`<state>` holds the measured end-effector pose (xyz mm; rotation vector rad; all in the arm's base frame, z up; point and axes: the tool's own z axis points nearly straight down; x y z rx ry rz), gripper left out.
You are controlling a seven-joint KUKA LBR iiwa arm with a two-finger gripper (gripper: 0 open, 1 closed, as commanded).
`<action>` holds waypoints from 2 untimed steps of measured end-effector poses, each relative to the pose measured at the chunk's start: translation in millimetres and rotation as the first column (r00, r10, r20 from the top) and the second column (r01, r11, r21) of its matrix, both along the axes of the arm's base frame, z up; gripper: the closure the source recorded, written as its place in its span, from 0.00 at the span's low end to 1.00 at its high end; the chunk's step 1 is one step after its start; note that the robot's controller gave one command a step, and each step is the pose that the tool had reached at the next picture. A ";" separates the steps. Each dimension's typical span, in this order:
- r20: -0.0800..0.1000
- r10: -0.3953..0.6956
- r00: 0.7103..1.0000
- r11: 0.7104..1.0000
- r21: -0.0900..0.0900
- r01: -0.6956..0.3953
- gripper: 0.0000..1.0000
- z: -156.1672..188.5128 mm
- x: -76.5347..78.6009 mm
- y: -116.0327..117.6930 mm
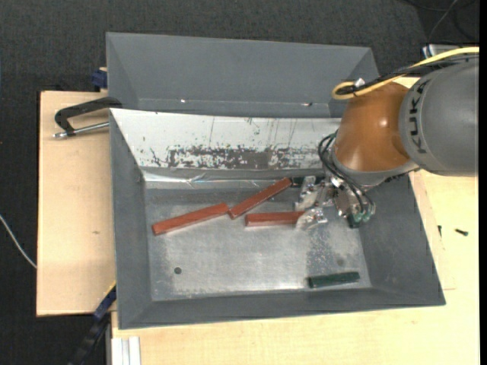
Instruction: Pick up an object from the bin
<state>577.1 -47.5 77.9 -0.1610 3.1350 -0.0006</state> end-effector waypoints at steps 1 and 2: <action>0.000 0.000 1.000 1.000 0.000 0.000 1.00 0.0 0.0 0.0; -0.002 0.107 0.994 0.994 0.001 -0.107 1.00 28.4 -15.1 6.1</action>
Offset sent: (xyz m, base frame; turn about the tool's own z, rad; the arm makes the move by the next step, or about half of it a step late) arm -0.0548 0.0213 0.1602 -0.4772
